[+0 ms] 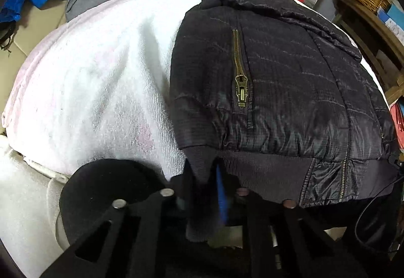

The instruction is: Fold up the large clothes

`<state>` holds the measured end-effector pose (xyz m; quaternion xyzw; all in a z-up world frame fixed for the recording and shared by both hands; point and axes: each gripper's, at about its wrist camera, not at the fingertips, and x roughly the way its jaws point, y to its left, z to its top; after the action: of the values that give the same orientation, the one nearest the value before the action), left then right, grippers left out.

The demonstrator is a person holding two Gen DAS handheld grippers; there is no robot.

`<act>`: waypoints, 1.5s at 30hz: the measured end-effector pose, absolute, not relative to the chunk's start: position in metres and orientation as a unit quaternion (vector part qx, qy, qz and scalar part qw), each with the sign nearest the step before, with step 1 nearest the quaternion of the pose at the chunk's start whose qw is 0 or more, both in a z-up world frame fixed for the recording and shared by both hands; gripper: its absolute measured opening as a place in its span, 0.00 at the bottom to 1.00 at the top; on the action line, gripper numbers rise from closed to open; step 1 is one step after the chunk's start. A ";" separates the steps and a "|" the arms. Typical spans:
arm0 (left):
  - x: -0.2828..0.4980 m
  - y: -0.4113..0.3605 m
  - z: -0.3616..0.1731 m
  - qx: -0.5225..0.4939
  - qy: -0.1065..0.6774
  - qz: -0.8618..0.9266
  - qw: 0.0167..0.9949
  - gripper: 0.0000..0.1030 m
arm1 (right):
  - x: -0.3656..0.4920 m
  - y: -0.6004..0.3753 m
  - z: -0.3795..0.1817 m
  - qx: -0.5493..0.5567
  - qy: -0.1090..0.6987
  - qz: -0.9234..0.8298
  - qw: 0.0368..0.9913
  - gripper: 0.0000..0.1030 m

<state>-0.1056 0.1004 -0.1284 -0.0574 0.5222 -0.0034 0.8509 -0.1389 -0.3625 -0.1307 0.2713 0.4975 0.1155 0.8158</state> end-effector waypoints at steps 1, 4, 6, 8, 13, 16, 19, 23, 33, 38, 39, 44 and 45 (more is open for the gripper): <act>-0.107 0.101 -0.127 -0.057 0.520 -0.006 0.852 0.11 | -0.141 -0.365 -0.130 0.275 0.495 0.118 0.816 0.11; -0.118 0.102 -0.119 -0.055 0.508 -0.013 0.860 0.09 | -0.147 -0.370 -0.123 0.286 0.486 0.129 0.816 0.10; -0.122 0.102 -0.114 -0.057 0.502 -0.018 0.863 0.08 | -0.151 -0.372 -0.117 0.287 0.479 0.138 0.818 0.10; -0.130 0.106 -0.105 -0.065 0.491 -0.027 0.869 0.08 | -0.156 -0.374 -0.109 0.293 0.472 0.149 0.818 0.09; -0.146 0.121 -0.075 -0.105 0.461 -0.054 0.880 0.08 | -0.169 -0.380 -0.085 0.321 0.442 0.190 0.816 0.09; -0.155 0.133 -0.050 -0.124 0.436 -0.067 0.889 0.08 | -0.173 -0.386 -0.067 0.340 0.412 0.214 0.817 0.08; -0.159 0.143 -0.024 -0.142 0.410 -0.077 0.898 0.07 | -0.177 -0.393 -0.043 0.358 0.375 0.237 0.822 0.08; -0.164 0.150 0.002 -0.151 0.376 -0.086 0.910 0.08 | -0.185 -0.398 -0.016 0.356 0.338 0.252 0.834 0.08; -0.160 0.146 -0.001 -0.165 0.382 -0.090 0.905 0.08 | -0.192 -0.400 -0.034 0.370 0.352 0.246 0.824 0.08; -0.155 0.143 0.000 -0.165 0.379 -0.093 0.906 0.08 | -0.186 -0.401 -0.038 0.373 0.356 0.248 0.820 0.08; -0.154 0.142 -0.001 -0.166 0.379 -0.094 0.906 0.08 | -0.184 -0.402 -0.039 0.377 0.357 0.247 0.818 0.08; -0.143 0.138 0.001 -0.164 0.377 -0.097 0.906 0.08 | -0.178 -0.406 -0.047 0.396 0.354 0.247 0.811 0.08; -0.142 0.138 0.001 -0.164 0.377 -0.096 0.906 0.08 | -0.177 -0.406 -0.047 0.398 0.352 0.247 0.810 0.08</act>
<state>-0.1416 0.1376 0.0011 -0.1639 0.3773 -0.0960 0.9064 -0.1769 -0.4064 -0.0474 0.3983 0.3522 0.2471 0.8101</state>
